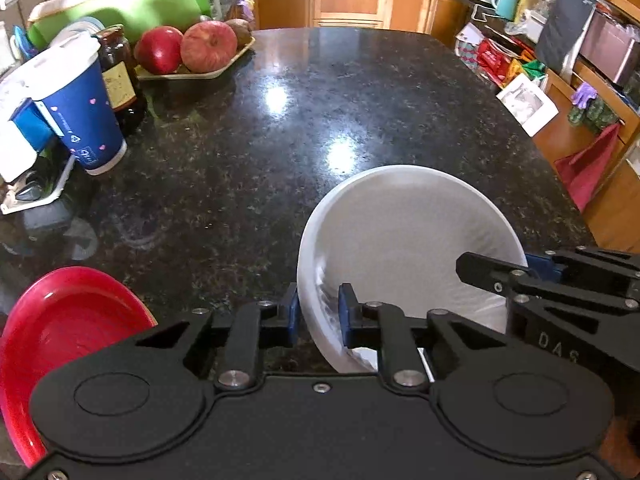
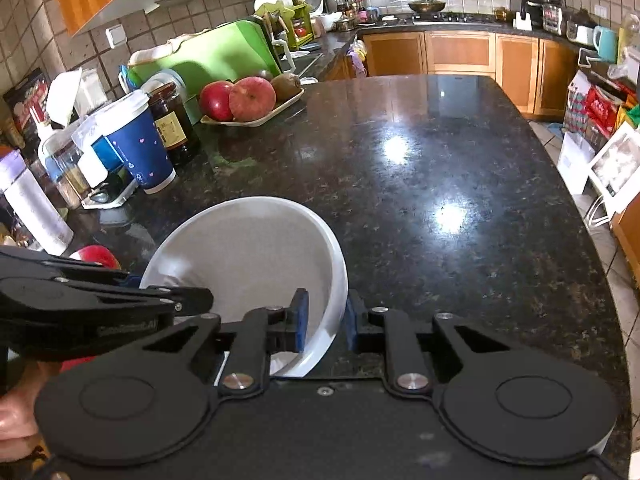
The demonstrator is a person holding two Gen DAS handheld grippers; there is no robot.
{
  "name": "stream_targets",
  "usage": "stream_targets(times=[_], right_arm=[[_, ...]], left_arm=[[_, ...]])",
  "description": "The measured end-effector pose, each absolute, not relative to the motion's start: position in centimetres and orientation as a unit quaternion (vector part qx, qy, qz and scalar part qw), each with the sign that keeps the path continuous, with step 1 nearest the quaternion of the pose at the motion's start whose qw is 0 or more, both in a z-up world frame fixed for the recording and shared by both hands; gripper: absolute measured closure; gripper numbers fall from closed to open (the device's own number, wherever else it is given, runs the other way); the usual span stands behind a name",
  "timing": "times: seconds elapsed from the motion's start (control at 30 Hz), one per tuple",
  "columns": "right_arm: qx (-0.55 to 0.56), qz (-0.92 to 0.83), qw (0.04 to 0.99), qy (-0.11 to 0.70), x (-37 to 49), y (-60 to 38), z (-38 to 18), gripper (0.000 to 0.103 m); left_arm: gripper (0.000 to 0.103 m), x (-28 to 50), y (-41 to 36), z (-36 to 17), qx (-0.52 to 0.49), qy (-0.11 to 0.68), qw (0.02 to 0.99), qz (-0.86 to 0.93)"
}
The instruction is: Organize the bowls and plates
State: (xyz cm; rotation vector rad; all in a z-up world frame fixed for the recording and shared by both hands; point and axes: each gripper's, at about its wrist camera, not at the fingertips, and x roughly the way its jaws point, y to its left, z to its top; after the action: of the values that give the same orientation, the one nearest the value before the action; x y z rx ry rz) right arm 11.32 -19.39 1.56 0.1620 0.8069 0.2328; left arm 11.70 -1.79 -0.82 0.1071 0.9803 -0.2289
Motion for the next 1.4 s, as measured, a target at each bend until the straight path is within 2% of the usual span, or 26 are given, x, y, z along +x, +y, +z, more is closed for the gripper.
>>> stream_targets(times=[0.53,1.07,1.4], right_arm=[[0.061,0.139,0.923,0.355,8.8,-17.6,4.2,0.082],[0.057,0.162,0.923,0.345,6.3,-7.0,6.4,0.082],[0.052,0.184,0.908,0.373,6.6,-1.1,6.0,0.081]], left_arm=[[0.077,8.9,0.3,1.9,0.049,0.437,0.894,-0.083],[0.077,6.1,9.7,4.0,0.060,0.435,0.896,-0.066],[0.077,6.0,15.3,3.3,0.044,0.463,0.884,-0.052]])
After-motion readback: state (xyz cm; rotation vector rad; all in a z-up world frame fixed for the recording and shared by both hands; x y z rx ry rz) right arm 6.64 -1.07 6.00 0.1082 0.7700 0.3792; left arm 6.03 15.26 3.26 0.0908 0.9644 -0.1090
